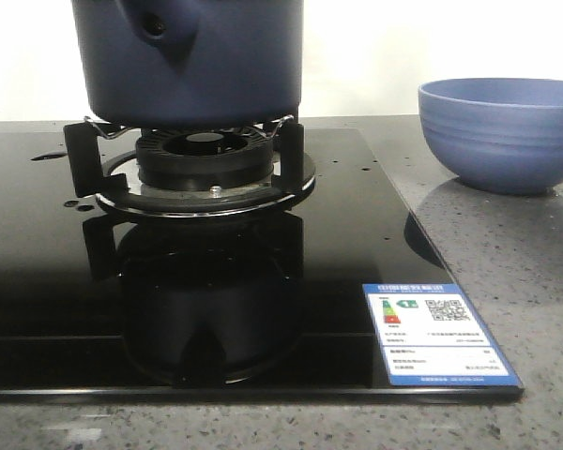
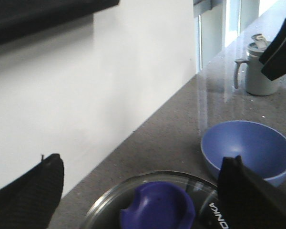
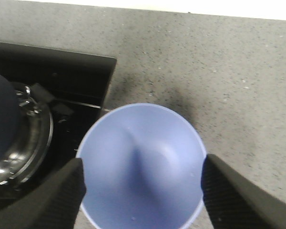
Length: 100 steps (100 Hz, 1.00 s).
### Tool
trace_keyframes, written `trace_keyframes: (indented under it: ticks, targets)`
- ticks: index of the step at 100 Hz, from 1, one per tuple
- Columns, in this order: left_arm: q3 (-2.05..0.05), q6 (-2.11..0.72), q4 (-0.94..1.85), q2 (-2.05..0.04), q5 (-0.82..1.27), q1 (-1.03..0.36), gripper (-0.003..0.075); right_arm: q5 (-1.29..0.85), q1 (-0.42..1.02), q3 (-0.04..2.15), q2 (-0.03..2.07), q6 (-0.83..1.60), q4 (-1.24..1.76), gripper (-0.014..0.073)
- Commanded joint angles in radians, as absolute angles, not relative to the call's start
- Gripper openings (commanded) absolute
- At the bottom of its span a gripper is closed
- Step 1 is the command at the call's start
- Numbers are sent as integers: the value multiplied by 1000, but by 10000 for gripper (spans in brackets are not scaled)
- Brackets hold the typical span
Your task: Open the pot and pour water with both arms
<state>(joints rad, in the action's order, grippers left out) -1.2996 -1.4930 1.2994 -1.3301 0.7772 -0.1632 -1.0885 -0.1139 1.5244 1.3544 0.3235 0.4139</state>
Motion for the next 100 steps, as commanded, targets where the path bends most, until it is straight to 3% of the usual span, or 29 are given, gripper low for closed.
trace_keyframes:
  ticks: [1, 9, 16, 28, 31, 47, 62, 82, 100]
  targets:
    - [-1336, -1467, 1364, -1258, 773, -118, 547, -1027, -120, 1546, 1322, 358, 514, 452]
    - [-1336, -1422, 1366, -1226, 769, -72, 465, -1018, -120, 1546, 1322, 403, 612, 374]
    - [-1336, -1356, 1366, -1202, 765, -33, 344, -1003, -120, 1546, 1318, 445, 693, 247]
    - [-1336, -1277, 1366, -1168, 765, 31, 39, -951, -120, 1536, 1299, 527, 814, -55]
    - [-1336, -1273, 1366, -1160, 765, 45, -21, -928, -119, 1527, 1290, 543, 849, -64]
    - [-1322, -1253, 1361, -1102, 708, 99, -20, -763, -119, 1424, 1206, 694, 963, -50]
    - [-1229, -1270, 1359, -1005, 456, 92, -20, -555, -119, 1228, 1055, 873, 1062, -50]
    - [-969, -1383, 1359, -823, 239, 27, -20, -346, -119, 870, 818, 1216, 1286, -50]
    - [-664, -1446, 1405, -660, 215, -14, -20, -313, -119, 595, 627, 1271, 1309, -50]
